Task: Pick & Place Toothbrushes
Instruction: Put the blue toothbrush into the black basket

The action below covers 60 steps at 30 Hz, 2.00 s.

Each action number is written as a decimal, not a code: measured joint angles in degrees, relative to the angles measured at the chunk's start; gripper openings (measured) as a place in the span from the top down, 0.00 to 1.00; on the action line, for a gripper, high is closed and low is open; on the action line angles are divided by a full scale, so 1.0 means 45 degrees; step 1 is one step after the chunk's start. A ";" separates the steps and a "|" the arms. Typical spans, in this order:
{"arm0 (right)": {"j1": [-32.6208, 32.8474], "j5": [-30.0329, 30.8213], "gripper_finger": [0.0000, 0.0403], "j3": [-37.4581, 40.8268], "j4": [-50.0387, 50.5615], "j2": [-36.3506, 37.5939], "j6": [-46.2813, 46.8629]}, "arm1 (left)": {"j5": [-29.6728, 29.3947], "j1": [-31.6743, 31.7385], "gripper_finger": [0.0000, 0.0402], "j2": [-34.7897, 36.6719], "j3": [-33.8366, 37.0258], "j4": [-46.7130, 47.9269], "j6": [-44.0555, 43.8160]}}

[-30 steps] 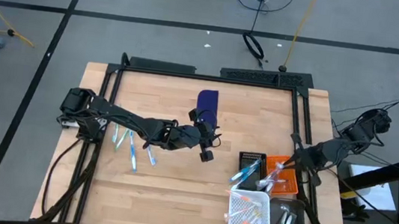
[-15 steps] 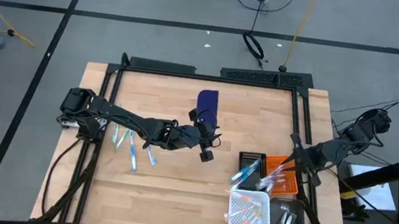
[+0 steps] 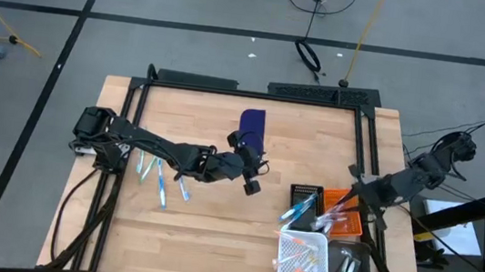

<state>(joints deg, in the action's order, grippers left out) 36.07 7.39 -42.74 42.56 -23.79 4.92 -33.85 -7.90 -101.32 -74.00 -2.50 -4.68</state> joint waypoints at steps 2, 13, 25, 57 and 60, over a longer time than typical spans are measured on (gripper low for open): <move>0.0005 -0.0003 0.81 0.0050 -0.1873 -0.0365 -0.0217 | -0.0181 0.0000 0.71 0.0226 0.0000 0.0586 -0.0448; -0.0347 0.2990 0.83 0.1916 -0.7990 -0.3316 -0.1867 | -0.0471 0.0077 0.71 0.1746 -0.0019 0.7325 -0.6636; -0.2472 0.3015 0.82 0.3151 -1.2586 -0.6290 -0.2398 | 0.0464 0.0350 0.71 0.1787 -0.0005 1.3588 -1.2989; -0.3094 0.2949 0.82 0.3146 -1.2962 -0.6625 -0.2685 | 0.4867 0.0384 0.71 0.1782 0.4027 1.2759 -1.9112; -0.3089 0.2944 0.82 0.3146 -1.2805 -0.6625 -0.2685 | 0.4990 0.0384 0.71 0.1782 0.4415 1.2478 -1.9391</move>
<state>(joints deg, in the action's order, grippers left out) 22.17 20.64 -28.58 -15.06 -53.60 -7.16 -11.39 -6.17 -93.30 -54.13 53.65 -91.94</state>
